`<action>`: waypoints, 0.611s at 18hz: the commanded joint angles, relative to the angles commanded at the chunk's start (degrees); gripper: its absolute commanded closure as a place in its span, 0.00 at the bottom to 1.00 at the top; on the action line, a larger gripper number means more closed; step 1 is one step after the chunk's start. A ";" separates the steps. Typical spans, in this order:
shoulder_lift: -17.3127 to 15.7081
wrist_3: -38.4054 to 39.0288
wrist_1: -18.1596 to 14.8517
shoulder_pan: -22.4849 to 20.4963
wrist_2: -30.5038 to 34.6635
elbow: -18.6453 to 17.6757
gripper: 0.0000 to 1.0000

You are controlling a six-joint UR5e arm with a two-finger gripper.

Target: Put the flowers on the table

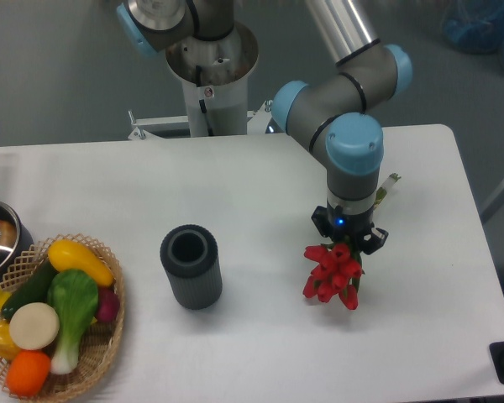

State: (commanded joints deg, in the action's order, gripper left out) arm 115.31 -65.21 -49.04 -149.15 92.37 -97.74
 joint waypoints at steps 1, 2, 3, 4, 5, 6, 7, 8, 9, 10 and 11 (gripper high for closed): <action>0.18 0.00 0.00 0.00 0.00 0.35 0.74; 0.27 0.00 0.00 0.00 0.00 0.87 0.68; 0.62 -0.09 0.09 0.00 0.09 1.05 0.63; 0.79 -0.09 0.09 0.00 0.00 1.32 0.61; 0.97 -0.09 0.09 0.00 0.09 1.41 0.56; 1.14 -0.09 0.17 0.00 0.09 1.49 0.47; 1.32 -0.09 0.61 -0.17 0.09 1.50 0.46; 1.41 -0.09 0.70 -0.26 0.09 1.58 0.44; 1.41 0.00 0.70 -0.44 0.00 2.19 0.39; 1.50 -0.09 0.70 -0.44 0.00 2.55 0.31; 1.58 -0.09 0.70 -0.44 0.09 2.81 0.21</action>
State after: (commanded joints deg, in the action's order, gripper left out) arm 116.89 -65.30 -48.34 -149.59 92.46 -94.92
